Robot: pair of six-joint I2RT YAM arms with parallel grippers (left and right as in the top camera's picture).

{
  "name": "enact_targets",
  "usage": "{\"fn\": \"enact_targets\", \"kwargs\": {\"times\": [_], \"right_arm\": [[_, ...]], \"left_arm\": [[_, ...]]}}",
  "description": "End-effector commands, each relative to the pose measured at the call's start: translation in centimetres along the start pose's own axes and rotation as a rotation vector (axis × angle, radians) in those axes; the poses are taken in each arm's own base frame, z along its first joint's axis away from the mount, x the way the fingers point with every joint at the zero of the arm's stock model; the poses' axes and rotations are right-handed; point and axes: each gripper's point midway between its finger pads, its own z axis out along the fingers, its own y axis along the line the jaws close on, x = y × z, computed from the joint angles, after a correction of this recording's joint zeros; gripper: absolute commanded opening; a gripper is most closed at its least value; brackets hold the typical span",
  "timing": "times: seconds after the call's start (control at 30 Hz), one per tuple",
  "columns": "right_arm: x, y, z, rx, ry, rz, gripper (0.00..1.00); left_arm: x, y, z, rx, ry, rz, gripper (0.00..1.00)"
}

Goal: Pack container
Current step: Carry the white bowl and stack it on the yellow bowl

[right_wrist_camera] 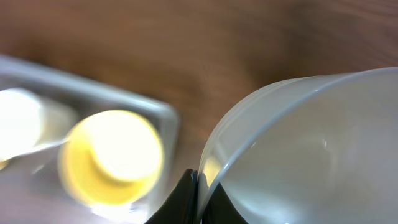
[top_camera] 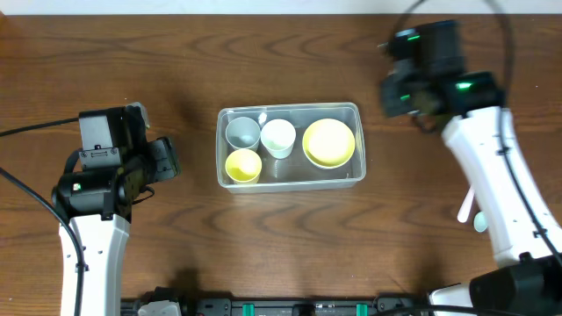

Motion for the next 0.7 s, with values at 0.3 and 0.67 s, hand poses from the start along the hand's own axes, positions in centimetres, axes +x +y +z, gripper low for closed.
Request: {"fn": "enact_targets", "kwargs": {"times": [0.3,0.67], "right_arm": [[3.1,12.5,3.5,-0.158,0.122,-0.266,0.07],[5.4,12.6,6.7,-0.151,0.234,-0.276,0.10]], "left_arm": [[0.2,0.0,0.1,0.003,0.010,-0.009,0.62],[0.2,0.0,0.1,0.003,0.010,-0.009,0.62]]}}
